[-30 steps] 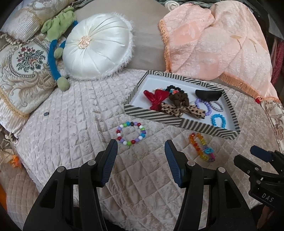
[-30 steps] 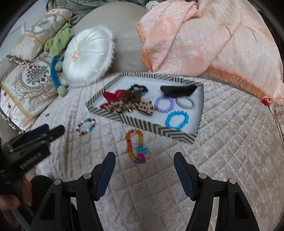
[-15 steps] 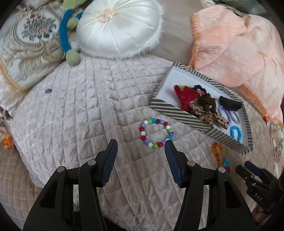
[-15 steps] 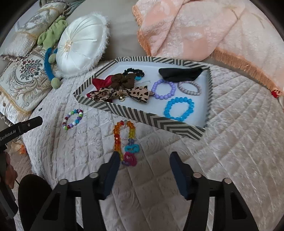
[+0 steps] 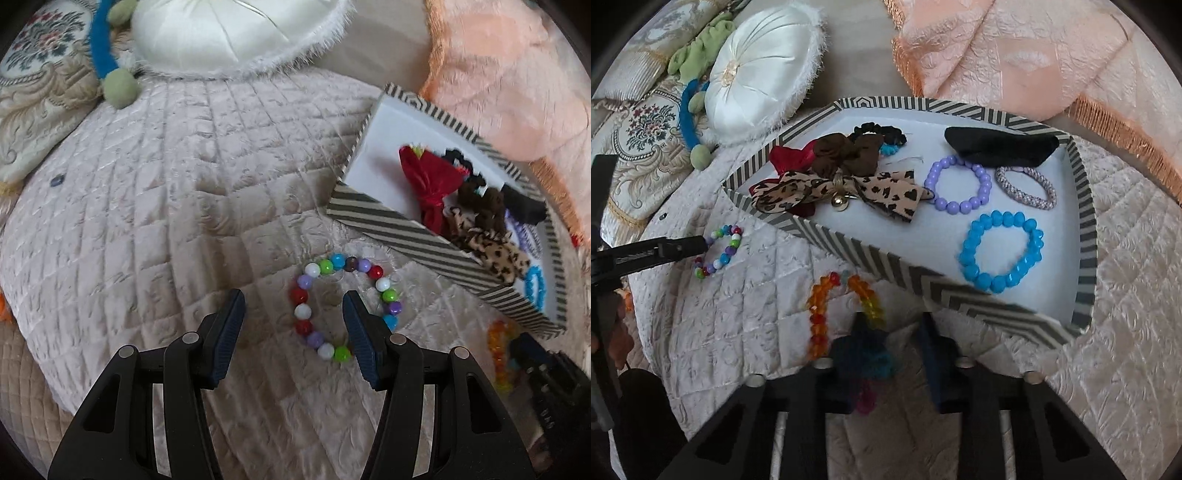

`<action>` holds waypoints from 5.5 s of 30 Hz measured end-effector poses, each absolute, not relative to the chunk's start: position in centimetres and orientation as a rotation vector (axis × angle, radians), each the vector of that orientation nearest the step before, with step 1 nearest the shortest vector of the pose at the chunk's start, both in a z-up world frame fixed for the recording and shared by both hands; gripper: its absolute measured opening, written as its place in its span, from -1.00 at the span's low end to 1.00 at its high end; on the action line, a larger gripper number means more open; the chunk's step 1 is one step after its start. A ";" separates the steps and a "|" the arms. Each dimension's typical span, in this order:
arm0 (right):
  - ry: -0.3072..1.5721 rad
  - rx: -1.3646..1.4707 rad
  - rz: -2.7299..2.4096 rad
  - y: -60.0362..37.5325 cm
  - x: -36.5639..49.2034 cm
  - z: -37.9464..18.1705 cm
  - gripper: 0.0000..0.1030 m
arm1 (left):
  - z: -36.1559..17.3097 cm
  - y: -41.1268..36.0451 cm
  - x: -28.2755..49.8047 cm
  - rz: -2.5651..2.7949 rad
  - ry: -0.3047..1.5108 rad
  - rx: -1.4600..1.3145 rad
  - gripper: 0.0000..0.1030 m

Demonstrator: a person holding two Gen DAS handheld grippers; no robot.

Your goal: Organize jewelry

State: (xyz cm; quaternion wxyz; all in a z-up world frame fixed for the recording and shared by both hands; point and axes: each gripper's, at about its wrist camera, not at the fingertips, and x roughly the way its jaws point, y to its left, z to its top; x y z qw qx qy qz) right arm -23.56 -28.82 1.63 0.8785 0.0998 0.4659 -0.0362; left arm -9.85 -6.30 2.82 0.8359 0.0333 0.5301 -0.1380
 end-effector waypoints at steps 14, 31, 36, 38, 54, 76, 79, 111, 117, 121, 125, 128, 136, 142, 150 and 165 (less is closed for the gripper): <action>0.849 0.291 0.026 -28.9 -26.4 7.7 -0.83 | 6.1 -5.0 -10.8 -0.403 1.099 0.034 -0.84; 0.738 0.272 -0.015 -31.1 -28.8 14.4 -0.83 | 14.6 -6.5 -13.8 -0.470 0.936 0.097 -0.84; 0.734 0.270 -0.024 -31.4 -28.7 14.8 -0.83 | 15.3 -7.5 -14.0 -0.480 0.917 0.111 -0.84; 0.734 0.271 -0.029 -31.7 -28.6 14.8 -0.83 | 15.6 -8.0 -14.1 -0.484 0.909 0.120 -0.84; 0.784 0.279 -0.032 -32.8 -25.1 13.5 -0.83 | 15.6 -12.1 -12.4 -0.501 0.907 0.181 -0.84; 0.851 0.359 0.004 -34.3 -20.2 8.9 -0.83 | 15.1 -24.3 -8.7 -0.607 0.946 0.189 -0.84; 0.884 0.379 -0.034 -35.9 -20.2 7.3 -0.83 | 13.9 -26.8 -8.1 -0.630 0.966 0.188 -0.84; 0.859 0.366 -0.115 -36.3 -21.2 5.7 -0.34 | 7.2 -24.9 -4.5 -0.528 1.046 0.160 -0.06; 0.824 0.348 -0.160 -35.5 -22.2 7.1 -0.31 | 9.4 -22.3 -7.6 -0.485 0.937 0.213 -0.06; 0.809 0.314 -0.189 -34.3 -22.6 8.3 -0.26 | 10.5 -20.6 -9.5 -0.468 0.884 0.212 -0.06; 0.797 0.288 -0.201 -32.9 -22.9 9.4 -0.26 | 11.6 -19.1 -11.6 -0.467 0.851 0.209 -0.06; 0.790 0.282 -0.212 -32.2 -23.3 10.2 -0.25 | 12.3 -18.3 -13.1 -0.466 0.824 0.211 -0.06; 0.765 0.285 -0.243 -31.3 -24.4 11.9 -0.21 | 14.3 -16.5 -16.2 -0.447 0.749 0.201 -0.06; 0.746 0.263 -0.253 -30.2 -25.3 12.9 0.14 | 15.6 -15.6 -17.7 -0.437 0.707 0.202 -0.06; 0.736 0.249 -0.252 -29.2 -26.3 13.8 0.15 | 16.4 -14.4 -19.0 -0.420 0.690 0.189 -0.06; 0.741 0.246 -0.257 -28.5 -27.3 14.2 0.17 | 17.1 -13.9 -20.2 -0.409 0.675 0.200 -0.06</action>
